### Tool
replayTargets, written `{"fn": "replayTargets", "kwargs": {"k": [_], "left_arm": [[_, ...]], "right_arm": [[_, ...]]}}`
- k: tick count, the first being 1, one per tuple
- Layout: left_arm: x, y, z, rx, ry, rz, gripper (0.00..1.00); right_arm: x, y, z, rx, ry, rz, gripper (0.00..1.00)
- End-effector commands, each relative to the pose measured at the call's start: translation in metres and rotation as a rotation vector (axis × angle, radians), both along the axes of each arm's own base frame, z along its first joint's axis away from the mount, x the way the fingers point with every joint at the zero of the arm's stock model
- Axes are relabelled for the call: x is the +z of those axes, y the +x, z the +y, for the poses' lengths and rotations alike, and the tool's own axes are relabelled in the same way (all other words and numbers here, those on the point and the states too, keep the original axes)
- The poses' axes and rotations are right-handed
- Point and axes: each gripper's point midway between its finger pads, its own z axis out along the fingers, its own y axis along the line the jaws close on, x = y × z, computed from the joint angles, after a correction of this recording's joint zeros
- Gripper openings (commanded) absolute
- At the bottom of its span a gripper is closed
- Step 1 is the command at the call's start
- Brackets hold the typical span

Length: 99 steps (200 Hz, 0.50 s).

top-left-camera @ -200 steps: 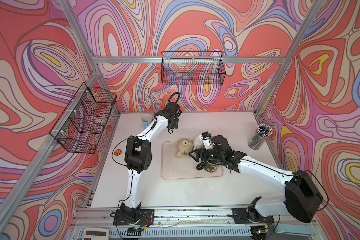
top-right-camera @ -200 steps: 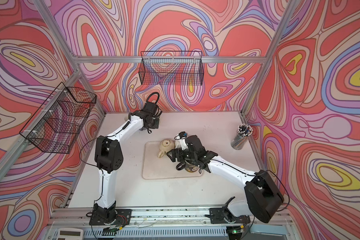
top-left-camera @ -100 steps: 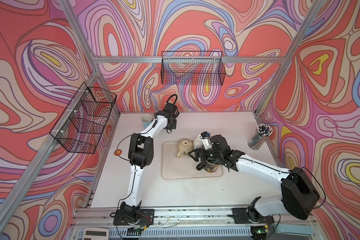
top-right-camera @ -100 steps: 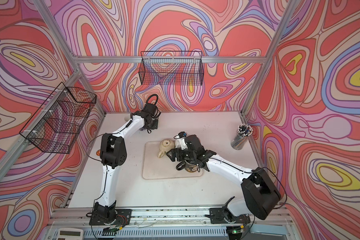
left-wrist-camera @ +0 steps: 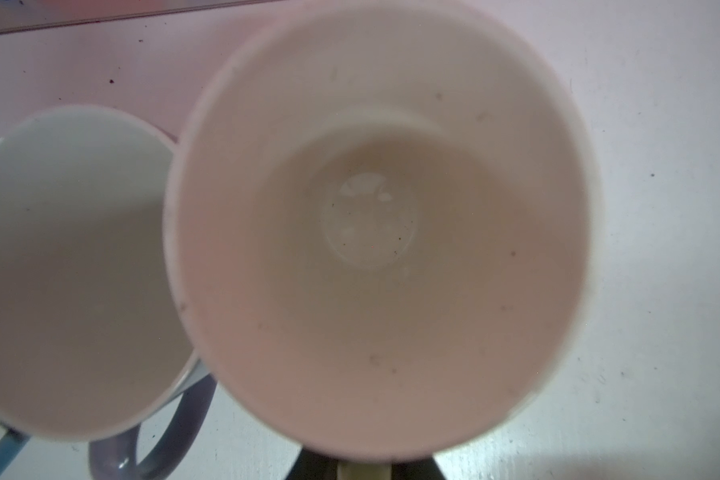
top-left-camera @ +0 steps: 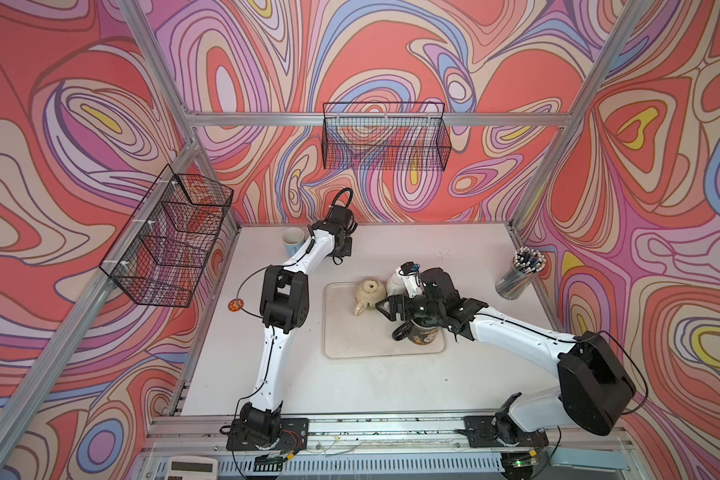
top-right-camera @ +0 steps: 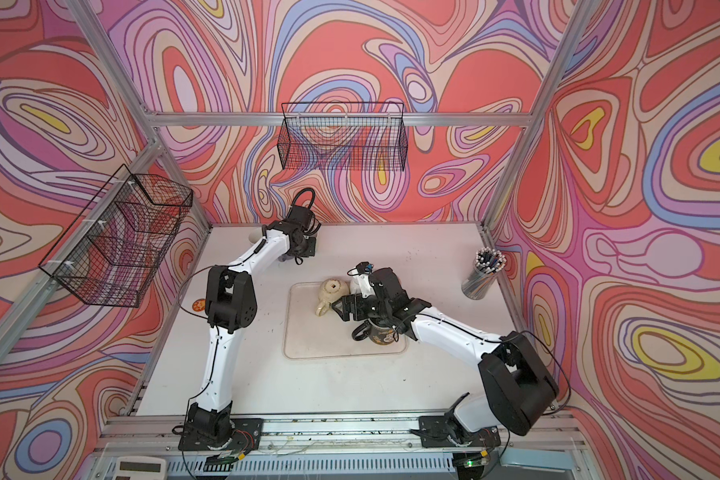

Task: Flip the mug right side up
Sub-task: 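Lower the light green mug upright beside the lavender mug with left gripper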

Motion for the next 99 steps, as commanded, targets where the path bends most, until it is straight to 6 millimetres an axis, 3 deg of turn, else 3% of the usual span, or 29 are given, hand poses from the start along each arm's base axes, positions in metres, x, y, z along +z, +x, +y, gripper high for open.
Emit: {"fn": "replayTargets", "kwargs": {"k": [1, 56, 99], "left_arm": [[0.017, 0.014, 0.008, 0.027, 0.012, -0.064, 0.01], [0.023, 0.011, 0.008, 0.024, 0.01, -0.061, 0.3], [0.048, 0.004, 0.005, 0.016, -0.02, -0.075, 0.39]], "right_arm": [[-0.007, 0.002, -0.001, -0.007, -0.011, 0.027, 0.98], [-0.001, 0.001, -0.002, -0.003, -0.007, 0.015, 0.98], [0.004, 0.001, -0.004, 0.0, -0.015, -0.001, 0.98]]}}
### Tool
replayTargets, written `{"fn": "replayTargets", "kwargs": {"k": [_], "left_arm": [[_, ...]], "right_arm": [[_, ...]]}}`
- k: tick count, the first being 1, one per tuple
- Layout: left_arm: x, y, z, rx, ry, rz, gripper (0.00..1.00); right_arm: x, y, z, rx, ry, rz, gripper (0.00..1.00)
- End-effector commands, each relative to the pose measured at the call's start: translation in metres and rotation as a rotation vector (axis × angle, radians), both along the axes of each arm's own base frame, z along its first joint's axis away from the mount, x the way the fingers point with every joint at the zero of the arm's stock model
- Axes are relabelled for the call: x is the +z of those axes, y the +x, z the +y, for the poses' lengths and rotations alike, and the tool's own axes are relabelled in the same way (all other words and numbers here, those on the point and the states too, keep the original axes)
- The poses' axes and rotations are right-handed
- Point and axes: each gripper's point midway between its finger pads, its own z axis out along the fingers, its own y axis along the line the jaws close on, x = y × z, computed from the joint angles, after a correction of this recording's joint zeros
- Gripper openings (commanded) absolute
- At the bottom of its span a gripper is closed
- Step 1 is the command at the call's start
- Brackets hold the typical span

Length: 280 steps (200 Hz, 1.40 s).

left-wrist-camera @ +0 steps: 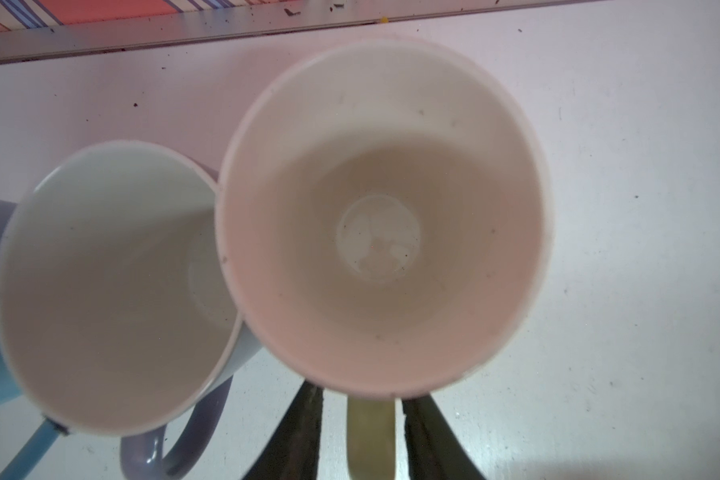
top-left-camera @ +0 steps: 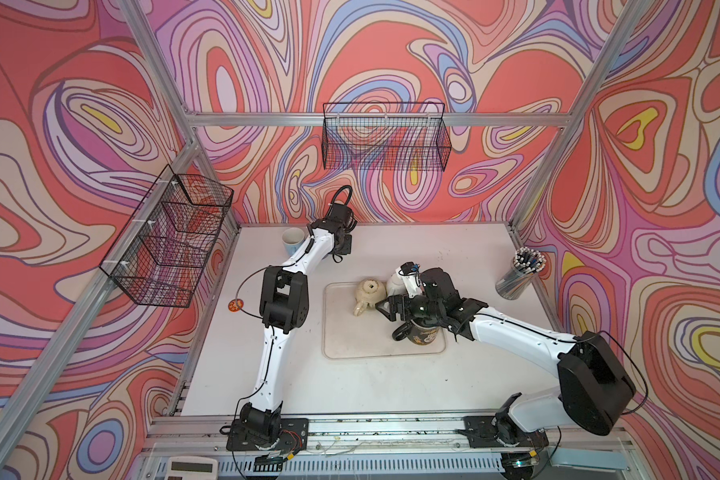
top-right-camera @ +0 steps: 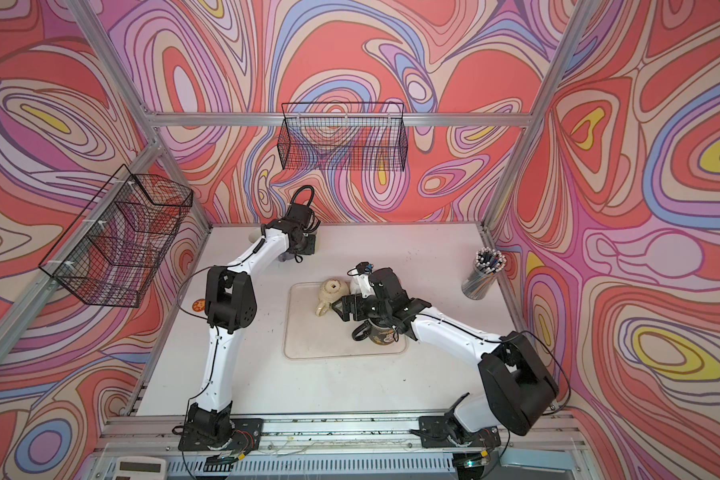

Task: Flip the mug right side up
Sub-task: 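Lower the light green mug upright beside the lavender mug with left gripper, then open left gripper and draw left arm back toward the robot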

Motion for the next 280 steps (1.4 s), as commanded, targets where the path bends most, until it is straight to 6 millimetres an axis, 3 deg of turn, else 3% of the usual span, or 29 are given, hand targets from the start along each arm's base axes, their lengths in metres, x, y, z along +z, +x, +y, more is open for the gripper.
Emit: {"fn": "replayTargets", "kwargs": {"k": [1, 40, 72, 168, 213, 280], "left_arm": [[0.039, -0.001, 0.005, 0.009, -0.022, -0.05, 0.39], [0.085, -0.015, -0.004, -0.017, -0.101, -0.087, 0.43], [0.118, -0.043, -0.01, -0.05, -0.144, -0.105, 0.43], [0.166, -0.155, 0.011, -0.016, -0.321, -0.22, 0.45], [0.149, -0.207, 0.014, -0.016, -0.411, -0.167, 0.42], [0.086, -0.273, 0.013, 0.01, -0.499, -0.09, 0.4]], "right_arm": [[0.004, 0.0, -0.003, -0.001, -0.013, -0.001, 0.98], [0.01, 0.001, -0.004, -0.004, -0.025, -0.008, 0.98], [0.014, 0.004, -0.008, -0.024, -0.06, 0.006, 0.98], [0.038, -0.013, -0.024, -0.115, -0.081, 0.054, 0.97], [0.046, -0.032, -0.017, -0.118, -0.119, 0.049, 0.95], [0.032, -0.042, -0.018, -0.254, -0.232, 0.114, 0.9]]}}
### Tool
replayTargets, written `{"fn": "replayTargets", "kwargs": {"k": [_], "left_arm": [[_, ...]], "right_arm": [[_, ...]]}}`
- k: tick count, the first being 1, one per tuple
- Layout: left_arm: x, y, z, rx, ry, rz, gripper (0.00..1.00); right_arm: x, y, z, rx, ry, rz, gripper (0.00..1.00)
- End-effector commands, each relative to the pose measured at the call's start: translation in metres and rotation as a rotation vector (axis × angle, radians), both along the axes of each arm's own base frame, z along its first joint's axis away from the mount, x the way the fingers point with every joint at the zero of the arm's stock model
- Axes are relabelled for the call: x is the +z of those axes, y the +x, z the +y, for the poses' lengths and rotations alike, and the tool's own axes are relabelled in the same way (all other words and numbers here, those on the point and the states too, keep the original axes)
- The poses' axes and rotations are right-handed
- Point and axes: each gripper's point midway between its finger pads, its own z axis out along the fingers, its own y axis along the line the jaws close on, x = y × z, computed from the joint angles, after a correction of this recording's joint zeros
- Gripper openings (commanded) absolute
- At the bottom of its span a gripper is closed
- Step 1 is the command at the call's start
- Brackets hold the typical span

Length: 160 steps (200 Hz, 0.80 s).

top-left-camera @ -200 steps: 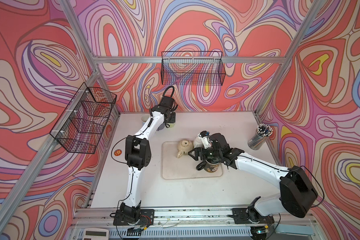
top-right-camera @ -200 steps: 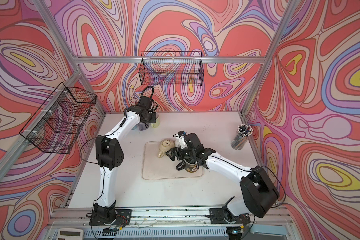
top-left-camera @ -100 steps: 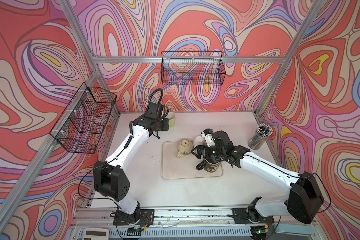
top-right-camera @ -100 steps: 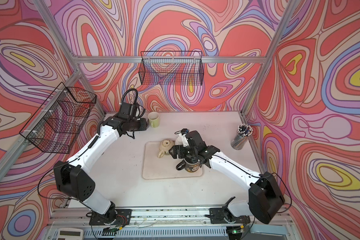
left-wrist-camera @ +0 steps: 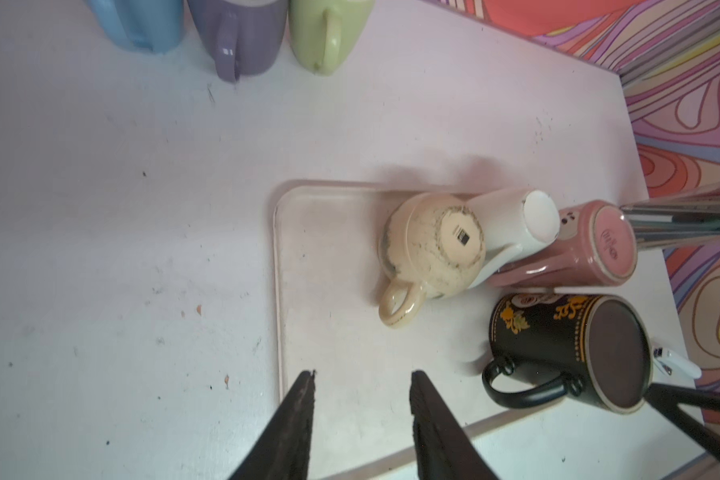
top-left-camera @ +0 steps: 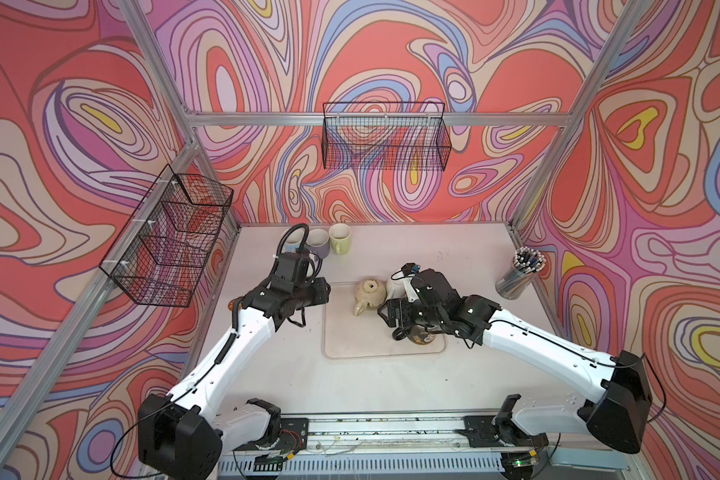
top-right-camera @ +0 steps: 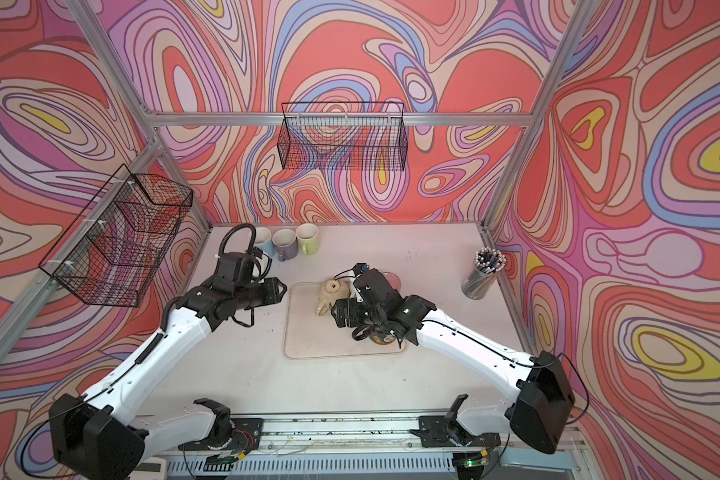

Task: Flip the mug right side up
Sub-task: 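Open left gripper and draw left arm back toward the robot, then lower right gripper onto the upside-down cream mug's handle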

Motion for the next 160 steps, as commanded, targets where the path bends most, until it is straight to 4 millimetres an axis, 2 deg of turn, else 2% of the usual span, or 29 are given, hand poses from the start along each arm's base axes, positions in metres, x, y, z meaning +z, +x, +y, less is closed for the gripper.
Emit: {"fn": "replayTargets", "kwargs": {"k": [1, 25, 59, 95, 109, 123, 129, 138, 143, 150, 160], "left_arm": [[-0.006, -0.013, -0.007, 0.008, -0.067, -0.008, 0.4], [-0.012, -0.03, -0.005, 0.002, -0.07, -0.006, 0.4], [-0.004, -0.051, 0.004, -0.005, -0.069, -0.032, 0.4], [0.002, -0.071, 0.013, -0.008, -0.075, -0.05, 0.41], [0.003, -0.079, 0.017, -0.001, -0.077, -0.057, 0.45], [0.007, -0.085, 0.022, 0.01, -0.079, -0.071, 0.52], [0.009, -0.087, 0.024, 0.014, -0.08, -0.079, 0.65], [0.013, -0.091, 0.026, 0.016, -0.083, -0.093, 0.75], [0.014, -0.092, 0.027, 0.017, -0.085, -0.099, 0.8], [0.015, -0.094, 0.029, 0.023, -0.081, -0.104, 0.86], [0.017, -0.096, 0.034, 0.044, -0.071, -0.106, 0.91]], "right_arm": [[-0.013, 0.002, -0.012, -0.11, -0.062, 0.037, 0.9], [-0.021, 0.004, -0.012, -0.168, -0.086, 0.059, 0.83], [-0.029, 0.005, -0.007, -0.254, -0.204, 0.028, 0.84], [-0.03, 0.013, 0.009, -0.323, -0.238, 0.006, 0.85], [-0.036, 0.016, 0.018, -0.338, -0.244, 0.022, 0.85], [-0.046, 0.018, 0.027, -0.342, -0.264, 0.054, 0.85], [-0.051, 0.019, 0.029, -0.347, -0.281, 0.07, 0.85], [-0.055, 0.02, 0.032, -0.357, -0.304, 0.088, 0.85], [-0.055, 0.02, 0.033, -0.364, -0.311, 0.092, 0.86], [-0.068, 0.021, 0.035, -0.372, -0.348, 0.109, 0.86], [-0.073, 0.022, 0.037, -0.389, -0.359, 0.119, 0.86]]}}
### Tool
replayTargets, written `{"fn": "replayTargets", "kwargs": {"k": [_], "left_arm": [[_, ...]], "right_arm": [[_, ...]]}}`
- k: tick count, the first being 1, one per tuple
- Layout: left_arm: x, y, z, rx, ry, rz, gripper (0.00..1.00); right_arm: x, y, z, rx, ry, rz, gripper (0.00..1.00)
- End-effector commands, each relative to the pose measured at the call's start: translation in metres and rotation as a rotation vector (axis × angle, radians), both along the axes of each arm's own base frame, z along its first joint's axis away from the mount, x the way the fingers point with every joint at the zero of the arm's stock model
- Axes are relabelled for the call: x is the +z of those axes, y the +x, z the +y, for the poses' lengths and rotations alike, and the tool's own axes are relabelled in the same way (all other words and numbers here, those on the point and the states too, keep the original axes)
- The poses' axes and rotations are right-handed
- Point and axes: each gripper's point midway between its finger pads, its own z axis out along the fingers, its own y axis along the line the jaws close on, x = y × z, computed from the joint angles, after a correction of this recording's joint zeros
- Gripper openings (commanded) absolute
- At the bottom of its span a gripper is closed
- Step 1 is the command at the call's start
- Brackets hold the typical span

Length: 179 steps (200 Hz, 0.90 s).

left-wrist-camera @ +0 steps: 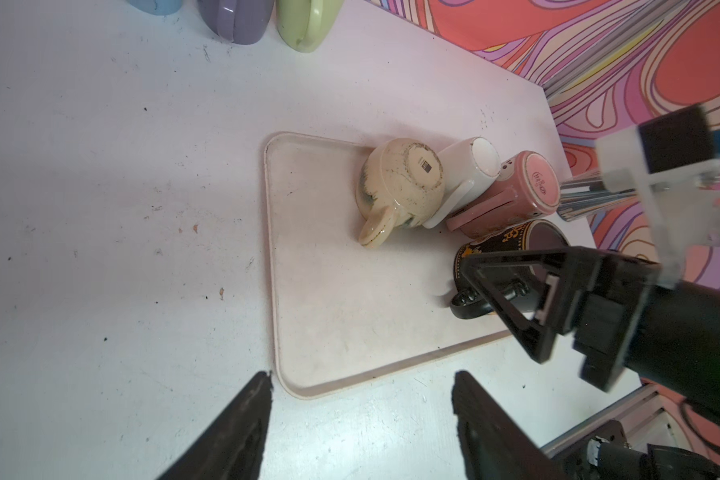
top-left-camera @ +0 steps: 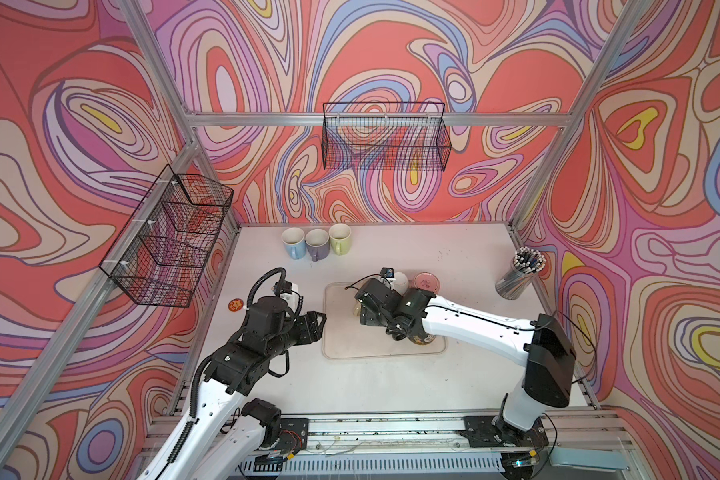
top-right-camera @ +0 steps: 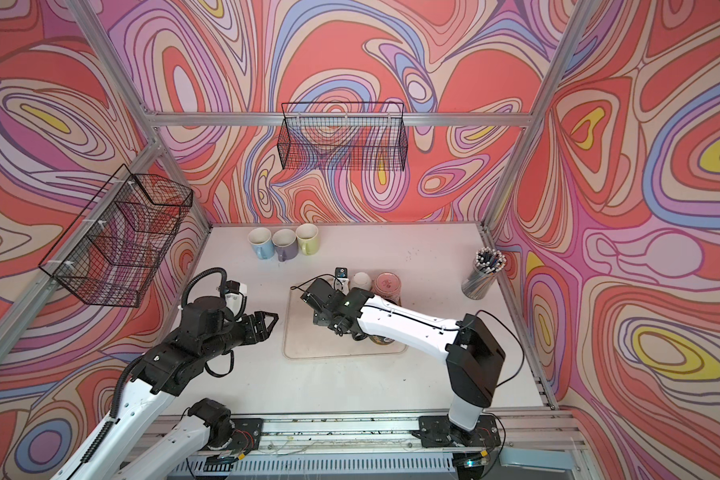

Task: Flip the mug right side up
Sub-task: 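Lower right gripper onto the upside-down cream mug's handle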

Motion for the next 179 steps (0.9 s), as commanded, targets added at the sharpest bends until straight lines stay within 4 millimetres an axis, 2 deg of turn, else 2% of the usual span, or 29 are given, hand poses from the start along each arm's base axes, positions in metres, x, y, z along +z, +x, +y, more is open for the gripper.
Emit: {"fn": "replayTargets", "kwargs": {"k": [1, 40, 84, 128, 162, 179], "left_arm": [[-0.008, -0.011, 0.012, 0.043, 0.031, 0.036, 0.91], [-0.003, -0.012, 0.026, 0.119, 0.065, 0.066, 0.98], [-0.01, -0.014, 0.029, 0.155, 0.069, 0.129, 0.99], [0.002, -0.019, 0.034, 0.172, 0.028, 0.059, 1.0], [0.007, -0.02, 0.035, 0.175, -0.007, 0.024, 1.0], [0.005, -0.019, 0.033, 0.168, -0.007, 0.04, 1.0]], "right_arm": [[-0.018, -0.003, -0.006, -0.069, -0.077, 0.042, 0.86], [-0.039, 0.0, 0.003, -0.122, -0.092, 0.083, 0.85], [-0.046, 0.01, 0.02, -0.161, -0.086, 0.094, 0.85], [-0.052, 0.023, 0.037, -0.187, -0.095, 0.092, 0.89], [-0.059, 0.036, 0.042, -0.209, -0.119, 0.094, 0.9], [-0.066, 0.041, 0.036, -0.232, -0.125, 0.107, 0.9]]}}
